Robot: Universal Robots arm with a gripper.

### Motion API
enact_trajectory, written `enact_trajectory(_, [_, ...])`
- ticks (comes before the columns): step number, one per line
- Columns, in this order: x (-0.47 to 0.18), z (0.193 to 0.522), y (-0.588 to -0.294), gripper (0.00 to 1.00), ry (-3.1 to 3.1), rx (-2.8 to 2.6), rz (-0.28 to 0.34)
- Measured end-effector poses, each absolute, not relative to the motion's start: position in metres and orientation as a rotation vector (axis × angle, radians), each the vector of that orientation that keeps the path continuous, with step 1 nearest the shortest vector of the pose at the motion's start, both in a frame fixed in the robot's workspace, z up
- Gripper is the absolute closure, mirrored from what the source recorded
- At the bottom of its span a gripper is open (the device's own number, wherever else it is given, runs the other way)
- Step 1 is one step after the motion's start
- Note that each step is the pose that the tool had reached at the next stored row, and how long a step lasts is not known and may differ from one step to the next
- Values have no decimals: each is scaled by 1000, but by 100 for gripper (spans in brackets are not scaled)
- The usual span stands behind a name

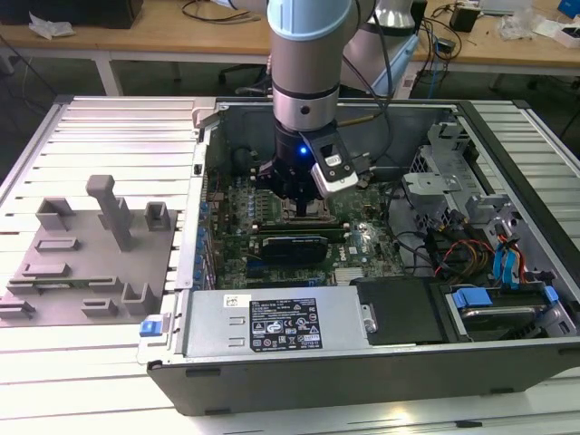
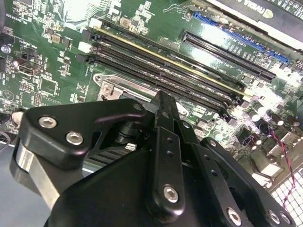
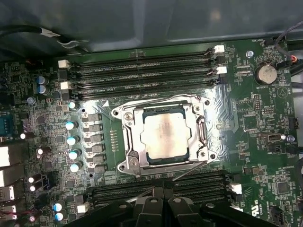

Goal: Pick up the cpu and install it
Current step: 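Install the second cpu locking lever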

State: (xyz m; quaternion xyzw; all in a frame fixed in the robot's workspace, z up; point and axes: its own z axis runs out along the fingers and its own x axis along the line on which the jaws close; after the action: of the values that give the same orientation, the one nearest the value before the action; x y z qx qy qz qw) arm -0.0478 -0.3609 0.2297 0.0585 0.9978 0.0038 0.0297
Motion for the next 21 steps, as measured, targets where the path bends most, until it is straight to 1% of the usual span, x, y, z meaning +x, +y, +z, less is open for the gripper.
enact_trajectory(21, [-79,215,-362,89,3064,182,18])
